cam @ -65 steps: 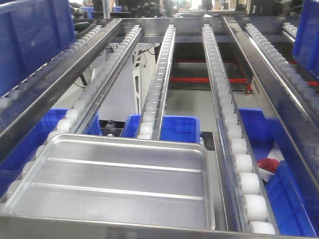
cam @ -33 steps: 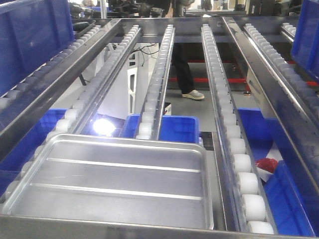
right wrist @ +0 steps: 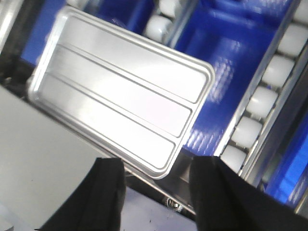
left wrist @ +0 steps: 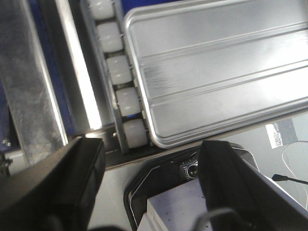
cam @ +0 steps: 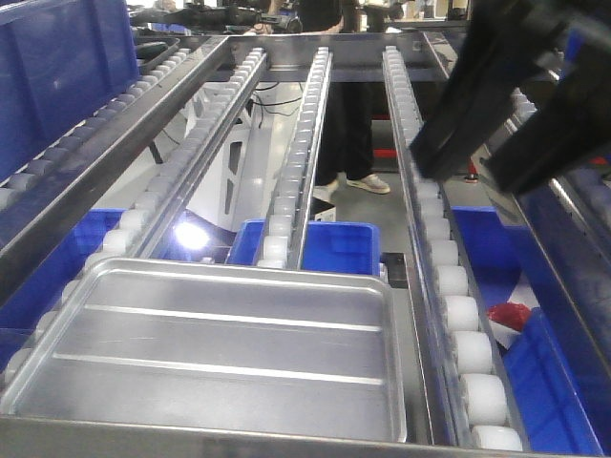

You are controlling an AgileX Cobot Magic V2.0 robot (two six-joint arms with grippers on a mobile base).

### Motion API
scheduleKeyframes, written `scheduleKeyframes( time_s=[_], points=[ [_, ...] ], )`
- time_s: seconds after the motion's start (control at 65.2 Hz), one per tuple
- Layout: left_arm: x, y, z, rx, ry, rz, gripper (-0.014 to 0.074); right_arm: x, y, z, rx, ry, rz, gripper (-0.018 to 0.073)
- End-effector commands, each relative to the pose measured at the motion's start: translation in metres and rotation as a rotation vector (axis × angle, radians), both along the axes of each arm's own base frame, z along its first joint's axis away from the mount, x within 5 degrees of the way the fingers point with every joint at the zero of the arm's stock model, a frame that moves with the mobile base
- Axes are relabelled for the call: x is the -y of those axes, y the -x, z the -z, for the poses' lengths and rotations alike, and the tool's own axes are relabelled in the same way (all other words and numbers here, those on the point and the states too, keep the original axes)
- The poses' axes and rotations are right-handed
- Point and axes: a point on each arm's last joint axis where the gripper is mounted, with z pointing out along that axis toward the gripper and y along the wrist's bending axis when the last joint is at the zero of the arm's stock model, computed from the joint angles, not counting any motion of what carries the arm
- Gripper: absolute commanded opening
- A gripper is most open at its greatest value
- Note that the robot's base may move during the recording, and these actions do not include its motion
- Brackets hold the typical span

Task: Grab silver tray and stack on right shelf
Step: 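Lower both grippers onto opposite short edges of the silver tray and close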

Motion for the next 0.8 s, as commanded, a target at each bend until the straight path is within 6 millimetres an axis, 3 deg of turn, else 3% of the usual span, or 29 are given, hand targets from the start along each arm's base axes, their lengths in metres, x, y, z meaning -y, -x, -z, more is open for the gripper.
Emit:
scheduleKeyframes(
  time_s=[0.0, 0.169, 0.384, 0.783],
  points=[
    [0.004, -0.011, -0.012, 0.047, 0.038, -0.049, 0.0328, -0.008, -0.018, -0.003, 0.01, -0.016, 0.075, 0.0426],
    [0.013, -0.031, -0.004, -0.058, 0.029, -0.099, 0.0328, -0.024, -0.04, 0.016, -0.064, 0.031, 0.147, 0.0426],
    [0.025, -0.057, 0.014, -0.17, -0.053, -0.159, 0.0324, -0.048, -0.045, 0.034, -0.092, 0.098, 0.175, 0.0426],
    [0.049, -0.074, 0.035, -0.135, -0.053, -0.158, 0.0324, -0.057, -0.054, 0.064, -0.146, 0.156, 0.229, 0.0426]
  ],
)
